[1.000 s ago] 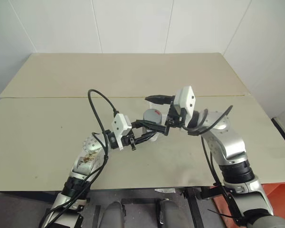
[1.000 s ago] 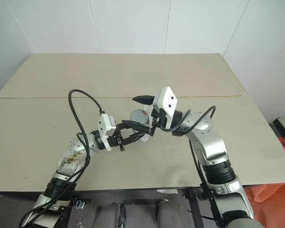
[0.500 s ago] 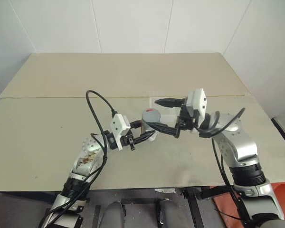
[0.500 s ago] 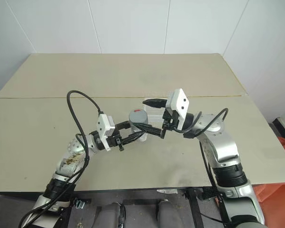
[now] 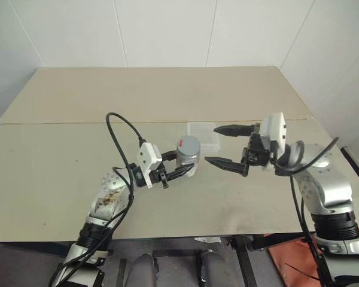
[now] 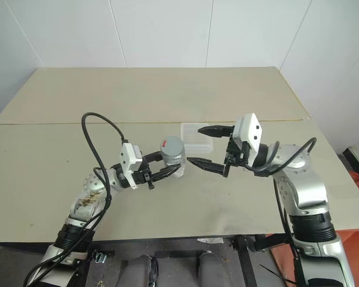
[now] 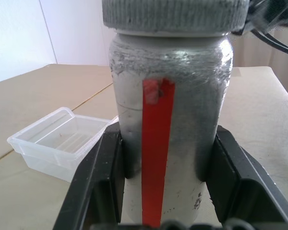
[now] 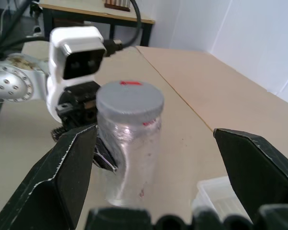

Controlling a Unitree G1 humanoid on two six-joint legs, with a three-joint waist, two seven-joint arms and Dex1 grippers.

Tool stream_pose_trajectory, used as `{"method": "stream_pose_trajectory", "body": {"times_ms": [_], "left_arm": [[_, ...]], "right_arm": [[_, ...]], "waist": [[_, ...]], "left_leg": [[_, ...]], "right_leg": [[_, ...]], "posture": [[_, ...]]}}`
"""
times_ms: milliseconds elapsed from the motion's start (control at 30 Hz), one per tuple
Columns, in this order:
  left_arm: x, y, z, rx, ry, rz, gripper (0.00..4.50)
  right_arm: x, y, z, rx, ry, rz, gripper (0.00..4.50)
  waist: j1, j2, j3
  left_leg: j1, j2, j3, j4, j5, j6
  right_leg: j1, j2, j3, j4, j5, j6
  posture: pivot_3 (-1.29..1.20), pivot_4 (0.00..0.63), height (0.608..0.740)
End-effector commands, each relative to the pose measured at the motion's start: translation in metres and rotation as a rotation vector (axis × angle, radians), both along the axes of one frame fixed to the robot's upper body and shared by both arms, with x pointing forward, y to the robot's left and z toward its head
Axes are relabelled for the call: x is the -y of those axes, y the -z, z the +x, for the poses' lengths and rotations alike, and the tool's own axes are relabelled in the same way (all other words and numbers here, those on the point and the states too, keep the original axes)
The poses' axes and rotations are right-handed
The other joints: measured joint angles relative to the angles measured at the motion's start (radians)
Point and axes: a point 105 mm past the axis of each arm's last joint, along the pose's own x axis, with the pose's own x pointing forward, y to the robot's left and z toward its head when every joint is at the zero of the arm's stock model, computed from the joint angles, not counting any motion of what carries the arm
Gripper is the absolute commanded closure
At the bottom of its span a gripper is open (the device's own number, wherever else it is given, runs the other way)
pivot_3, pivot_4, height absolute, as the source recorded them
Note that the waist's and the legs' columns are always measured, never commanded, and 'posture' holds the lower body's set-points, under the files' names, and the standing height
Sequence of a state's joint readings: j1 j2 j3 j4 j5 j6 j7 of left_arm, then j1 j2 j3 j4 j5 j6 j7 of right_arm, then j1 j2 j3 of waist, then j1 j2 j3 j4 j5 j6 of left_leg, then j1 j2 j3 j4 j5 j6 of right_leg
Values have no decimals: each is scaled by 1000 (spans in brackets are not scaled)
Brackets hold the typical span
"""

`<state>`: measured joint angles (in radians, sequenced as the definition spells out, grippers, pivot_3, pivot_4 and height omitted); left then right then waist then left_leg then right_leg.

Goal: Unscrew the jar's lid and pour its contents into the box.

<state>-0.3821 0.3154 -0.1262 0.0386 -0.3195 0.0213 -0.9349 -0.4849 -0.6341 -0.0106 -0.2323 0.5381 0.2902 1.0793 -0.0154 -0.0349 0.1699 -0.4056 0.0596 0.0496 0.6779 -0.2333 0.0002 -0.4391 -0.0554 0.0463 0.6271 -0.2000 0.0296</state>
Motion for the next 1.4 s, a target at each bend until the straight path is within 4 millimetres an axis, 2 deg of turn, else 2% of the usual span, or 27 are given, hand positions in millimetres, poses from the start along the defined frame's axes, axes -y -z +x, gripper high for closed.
{"method": "stream_pose_trajectory", "body": {"times_ms": [33, 133, 300, 500, 733, 1033, 1400], "left_arm": [[2, -12, -1, 55, 16, -19, 2541], [2, -12, 0, 56, 16, -17, 2541], [4, -13, -1, 59, 21, -15, 2541], [4, -12, -3, 59, 18, -15, 2541], [3, -11, -4, 56, 12, -17, 2541], [1, -10, -2, 58, 15, -11, 2541], [3, -8, 0, 47, 54, -16, 2541]], "right_arm": [[-11, -13, -18, 37, -88, 13, 0], [-26, -14, -17, 37, -104, 37, 0], [-47, -12, -1, 55, -65, 60, 0], [-55, -12, 12, 76, -18, 77, 0], [-46, -8, 21, 86, 36, 61, 0], [-23, -5, 20, 89, 80, 36, 0], [-9, 3, 1, 65, 49, -12, 0]], "waist": [[0, 0, 0], [-1, 0, 0], [-1, 0, 0], [4, 0, 0], [3, 0, 0], [3, 0, 0], [3, 0, 0]], "left_leg": [[0, 0, 0, 0, 0, 0], [0, 0, 0, 0, 0, 0], [1, 0, 0, 0, 0, 0], [-1, 0, 0, 0, 0, 0], [0, 0, 0, 0, 0, 0], [0, 0, 0, 0, 0, 0], [0, 0, 0, 0, 0, 0]], "right_leg": [[0, 0, 0, 0, -1, 1], [0, 0, 0, 0, -1, 2], [0, 0, 0, 1, -1, 2], [0, 0, 0, 0, 0, 0], [0, 0, 0, 0, 0, 0], [0, 0, 0, 0, 0, 0], [0, 0, 0, 0, 0, 0]], "posture": [[0, 150, 740], [0, 150, 740], [0, 150, 740], [0, 150, 740], [0, 150, 740], [0, 150, 740], [0, 150, 740]]}}
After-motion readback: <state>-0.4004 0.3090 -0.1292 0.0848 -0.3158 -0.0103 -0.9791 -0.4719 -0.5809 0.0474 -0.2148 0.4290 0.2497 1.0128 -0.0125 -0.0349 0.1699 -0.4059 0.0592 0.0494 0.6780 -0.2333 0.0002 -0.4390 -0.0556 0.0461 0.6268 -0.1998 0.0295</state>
